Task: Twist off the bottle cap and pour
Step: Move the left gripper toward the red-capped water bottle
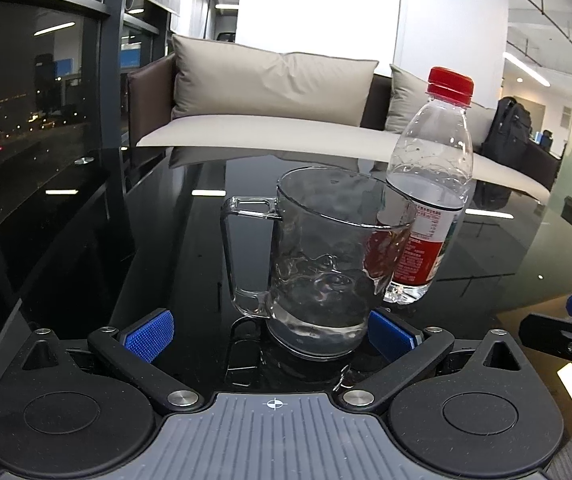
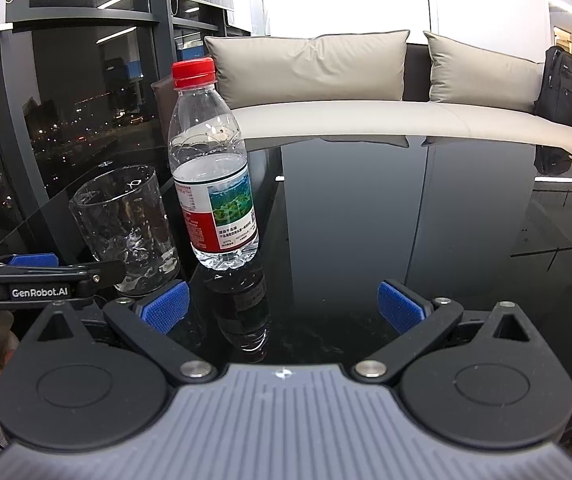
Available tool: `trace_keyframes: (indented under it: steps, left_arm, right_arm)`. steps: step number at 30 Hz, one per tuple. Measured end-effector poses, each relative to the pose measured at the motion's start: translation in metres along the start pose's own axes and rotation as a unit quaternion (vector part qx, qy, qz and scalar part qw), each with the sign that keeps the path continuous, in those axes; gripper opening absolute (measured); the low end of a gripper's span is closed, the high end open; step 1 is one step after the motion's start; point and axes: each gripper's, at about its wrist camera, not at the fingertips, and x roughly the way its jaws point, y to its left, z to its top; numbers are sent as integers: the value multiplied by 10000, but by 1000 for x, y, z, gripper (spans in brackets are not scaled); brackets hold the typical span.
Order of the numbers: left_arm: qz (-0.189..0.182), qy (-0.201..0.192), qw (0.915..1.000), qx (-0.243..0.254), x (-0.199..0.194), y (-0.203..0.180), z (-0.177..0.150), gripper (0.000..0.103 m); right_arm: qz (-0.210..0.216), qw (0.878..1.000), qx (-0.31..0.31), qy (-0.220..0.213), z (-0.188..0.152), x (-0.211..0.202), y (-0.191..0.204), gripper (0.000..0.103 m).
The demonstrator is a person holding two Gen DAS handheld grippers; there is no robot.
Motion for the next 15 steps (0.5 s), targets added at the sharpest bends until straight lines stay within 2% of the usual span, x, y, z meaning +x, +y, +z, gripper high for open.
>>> trace_keyframes:
  steps: [15]
  left_arm:
    - [-42,75,9999,63,13,-2,5,102]
  right_arm:
    - [42,10000,55,55,1,2,-1,103]
